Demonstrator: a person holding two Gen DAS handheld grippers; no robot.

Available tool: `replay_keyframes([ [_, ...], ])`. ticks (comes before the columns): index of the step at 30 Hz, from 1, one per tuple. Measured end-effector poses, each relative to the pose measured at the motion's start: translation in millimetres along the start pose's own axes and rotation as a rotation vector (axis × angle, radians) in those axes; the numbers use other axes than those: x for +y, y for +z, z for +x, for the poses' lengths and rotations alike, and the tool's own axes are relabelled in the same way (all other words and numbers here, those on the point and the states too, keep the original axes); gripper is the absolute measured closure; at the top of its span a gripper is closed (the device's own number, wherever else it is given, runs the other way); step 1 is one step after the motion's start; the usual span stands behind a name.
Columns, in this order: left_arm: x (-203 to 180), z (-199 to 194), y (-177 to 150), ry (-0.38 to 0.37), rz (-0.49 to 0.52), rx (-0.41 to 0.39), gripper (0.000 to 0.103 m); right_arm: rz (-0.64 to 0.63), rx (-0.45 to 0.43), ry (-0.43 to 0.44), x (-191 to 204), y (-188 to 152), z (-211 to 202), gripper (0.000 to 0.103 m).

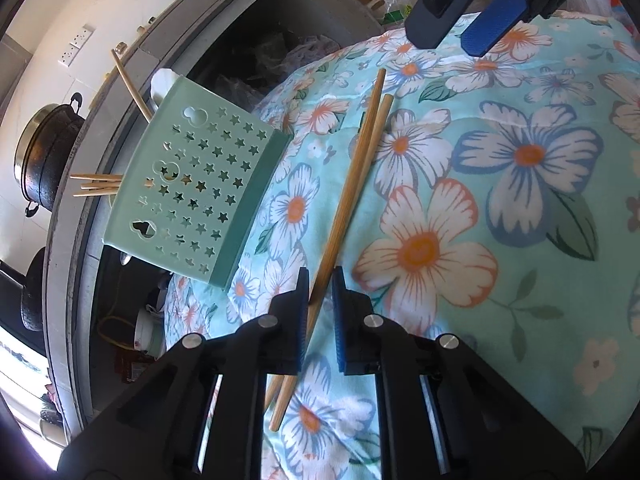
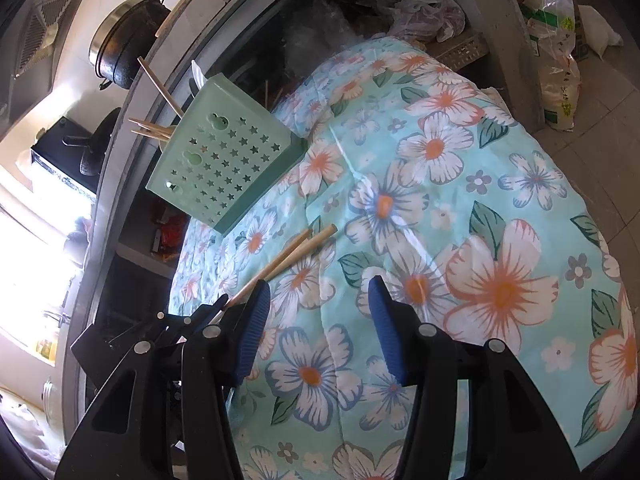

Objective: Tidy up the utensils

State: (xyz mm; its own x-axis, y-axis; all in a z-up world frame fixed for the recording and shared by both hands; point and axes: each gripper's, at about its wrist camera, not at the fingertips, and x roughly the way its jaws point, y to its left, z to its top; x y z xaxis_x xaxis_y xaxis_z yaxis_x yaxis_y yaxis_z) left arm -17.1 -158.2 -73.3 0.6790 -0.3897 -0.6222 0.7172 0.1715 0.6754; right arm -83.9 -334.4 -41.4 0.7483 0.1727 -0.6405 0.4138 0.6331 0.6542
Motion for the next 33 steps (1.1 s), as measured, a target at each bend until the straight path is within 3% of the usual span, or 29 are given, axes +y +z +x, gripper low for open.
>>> replay_keyframes([
  [10,-2,-34,-10,-0.059,0.021,0.011,0.094,-0.007,-0.005,0.009,4,-1,-3,0.053],
  [19,-6,-38,-24,-0.131,-0.027,0.061,0.087,0.000,-0.016,0.009,3,-1,-7,0.053],
  [24,8,-41,-20,-0.182,-0.120,0.028,0.074,0.010,-0.027,0.004,0,1,-11,0.053],
  [33,-3,-31,11,-0.242,-0.143,-0.037,0.073,0.037,-0.047,-0.010,-10,4,-17,0.053],
])
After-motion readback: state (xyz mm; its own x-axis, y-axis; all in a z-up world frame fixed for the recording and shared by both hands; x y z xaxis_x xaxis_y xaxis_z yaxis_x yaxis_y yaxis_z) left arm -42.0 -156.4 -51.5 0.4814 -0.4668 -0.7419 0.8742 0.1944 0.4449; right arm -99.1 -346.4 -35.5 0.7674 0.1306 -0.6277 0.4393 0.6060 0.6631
